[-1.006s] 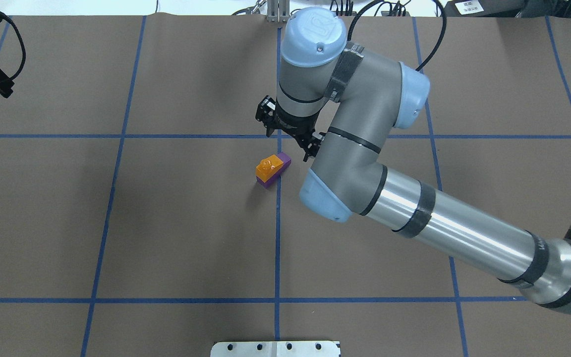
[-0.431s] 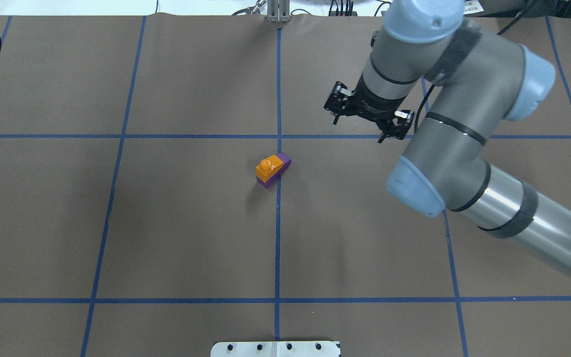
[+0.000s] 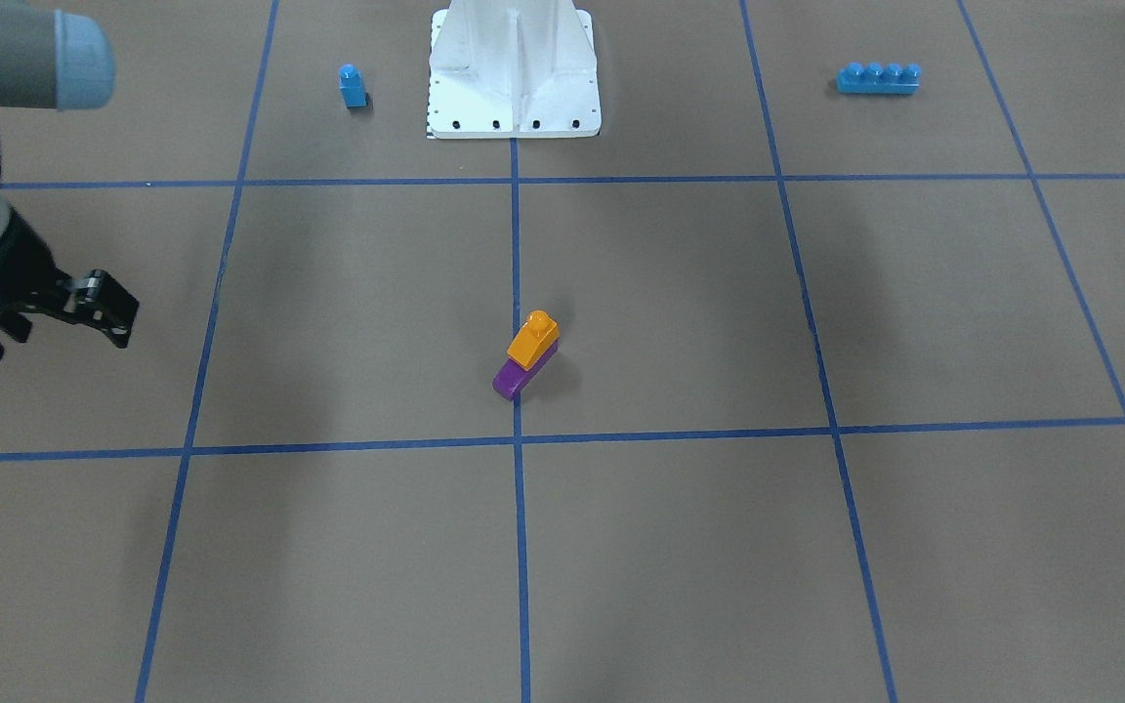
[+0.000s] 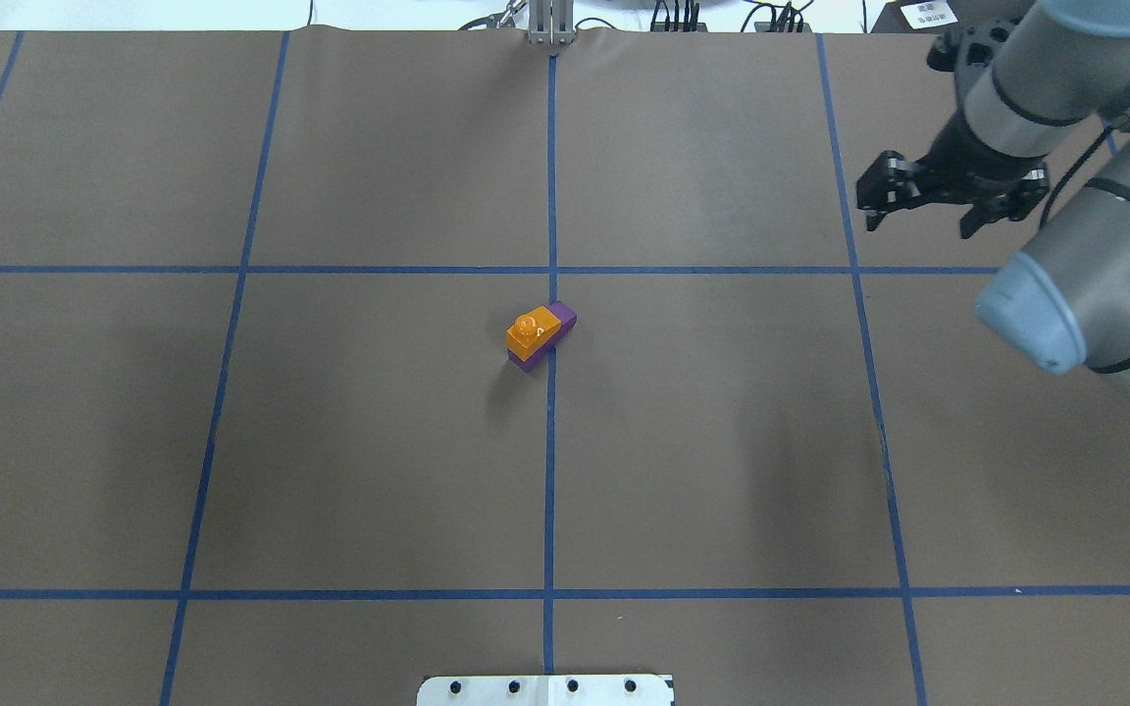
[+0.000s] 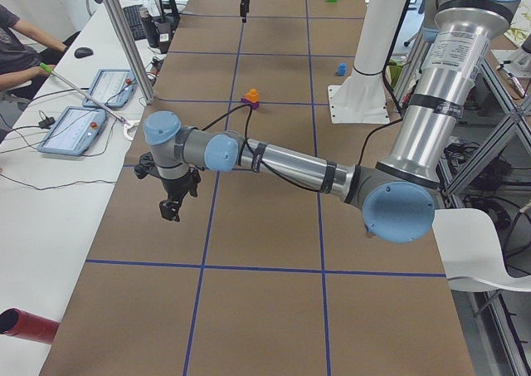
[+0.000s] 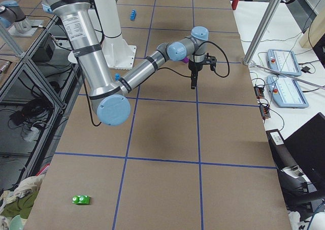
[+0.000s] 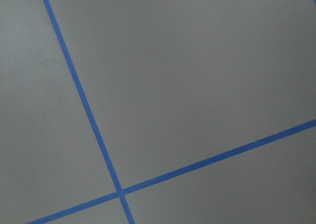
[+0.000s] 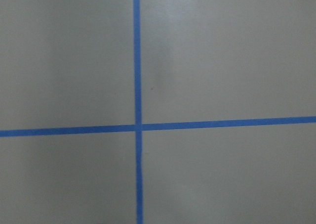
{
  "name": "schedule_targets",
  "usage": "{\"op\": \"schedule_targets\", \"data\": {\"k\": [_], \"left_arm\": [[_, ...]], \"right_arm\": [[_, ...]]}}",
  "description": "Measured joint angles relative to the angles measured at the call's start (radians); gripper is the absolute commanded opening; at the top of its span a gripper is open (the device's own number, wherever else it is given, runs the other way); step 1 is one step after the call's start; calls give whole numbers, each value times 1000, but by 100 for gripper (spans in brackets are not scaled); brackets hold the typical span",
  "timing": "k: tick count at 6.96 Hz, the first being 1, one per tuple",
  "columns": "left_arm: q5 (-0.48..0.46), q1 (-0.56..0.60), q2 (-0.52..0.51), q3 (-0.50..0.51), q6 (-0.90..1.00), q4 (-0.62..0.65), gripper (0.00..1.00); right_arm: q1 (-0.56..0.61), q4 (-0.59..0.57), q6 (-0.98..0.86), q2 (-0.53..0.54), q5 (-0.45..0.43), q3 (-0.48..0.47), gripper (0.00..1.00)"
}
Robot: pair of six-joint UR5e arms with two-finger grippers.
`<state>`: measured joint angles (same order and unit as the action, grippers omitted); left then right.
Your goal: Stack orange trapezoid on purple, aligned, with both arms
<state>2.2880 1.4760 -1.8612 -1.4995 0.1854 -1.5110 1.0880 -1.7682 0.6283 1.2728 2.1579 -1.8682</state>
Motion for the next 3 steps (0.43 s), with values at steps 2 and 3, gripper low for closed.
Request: {"op": "schedule_targets", "data": {"k": [2,3], "left_arm": [[3,28,48,18,24,-20,100],[2,37,79,18,30,-55,100]], "right_arm": [[150,164,-285,152,79,92,100],[230,317,-381,212,127,195,100]]}}
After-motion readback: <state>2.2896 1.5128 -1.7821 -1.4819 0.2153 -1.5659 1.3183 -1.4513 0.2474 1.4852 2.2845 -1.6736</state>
